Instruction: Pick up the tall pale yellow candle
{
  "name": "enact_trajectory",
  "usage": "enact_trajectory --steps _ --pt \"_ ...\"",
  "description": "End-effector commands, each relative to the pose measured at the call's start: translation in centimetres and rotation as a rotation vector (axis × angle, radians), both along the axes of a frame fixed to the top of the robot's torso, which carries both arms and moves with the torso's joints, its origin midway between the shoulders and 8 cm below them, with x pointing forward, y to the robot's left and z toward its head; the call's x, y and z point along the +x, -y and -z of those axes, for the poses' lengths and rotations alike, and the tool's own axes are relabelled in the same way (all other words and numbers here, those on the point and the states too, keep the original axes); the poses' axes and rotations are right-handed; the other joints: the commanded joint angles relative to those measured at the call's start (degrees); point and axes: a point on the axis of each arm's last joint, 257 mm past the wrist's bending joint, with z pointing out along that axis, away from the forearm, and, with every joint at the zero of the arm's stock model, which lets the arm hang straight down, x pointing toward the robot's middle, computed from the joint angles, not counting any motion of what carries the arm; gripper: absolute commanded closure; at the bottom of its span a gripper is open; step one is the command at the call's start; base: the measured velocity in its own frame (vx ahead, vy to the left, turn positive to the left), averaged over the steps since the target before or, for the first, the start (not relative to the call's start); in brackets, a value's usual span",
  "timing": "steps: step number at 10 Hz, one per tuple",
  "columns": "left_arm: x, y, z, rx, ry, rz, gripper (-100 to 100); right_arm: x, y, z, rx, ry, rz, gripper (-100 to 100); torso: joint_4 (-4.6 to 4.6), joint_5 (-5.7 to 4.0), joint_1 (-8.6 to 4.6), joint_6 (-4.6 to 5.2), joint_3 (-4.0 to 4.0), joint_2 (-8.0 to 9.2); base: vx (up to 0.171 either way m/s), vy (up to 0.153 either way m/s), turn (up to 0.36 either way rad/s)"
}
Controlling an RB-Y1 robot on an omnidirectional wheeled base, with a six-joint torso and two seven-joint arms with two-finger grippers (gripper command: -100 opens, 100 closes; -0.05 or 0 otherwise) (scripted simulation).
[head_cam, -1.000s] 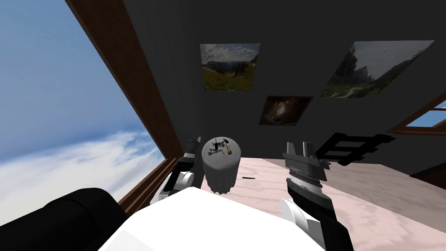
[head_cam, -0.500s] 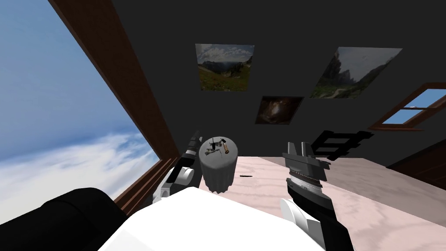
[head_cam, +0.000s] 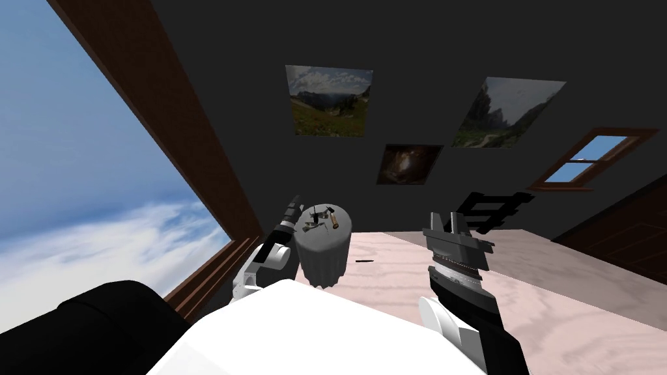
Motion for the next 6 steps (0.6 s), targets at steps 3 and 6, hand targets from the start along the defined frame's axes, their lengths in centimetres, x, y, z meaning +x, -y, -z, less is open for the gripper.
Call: enact_trajectory --steps 3,6 --pt "1.2 -0.7 1.0 -0.019 -0.058 0.003 -100 0.0 0.0 0.0 0.000 0.000 0.000 0 0.01 0.00 -0.01 0.00 0.01 0.03 -0.005 -0.029 -0.056" --pt "2.9 -1.8 2.6 -0.045 -0.138 -0.001 -100 0.0 0.0 0.0 0.000 0.000 0.000 0 0.00 -0.01 -0.03 0.00 0.01 0.02 -0.005 -0.036 -0.087"
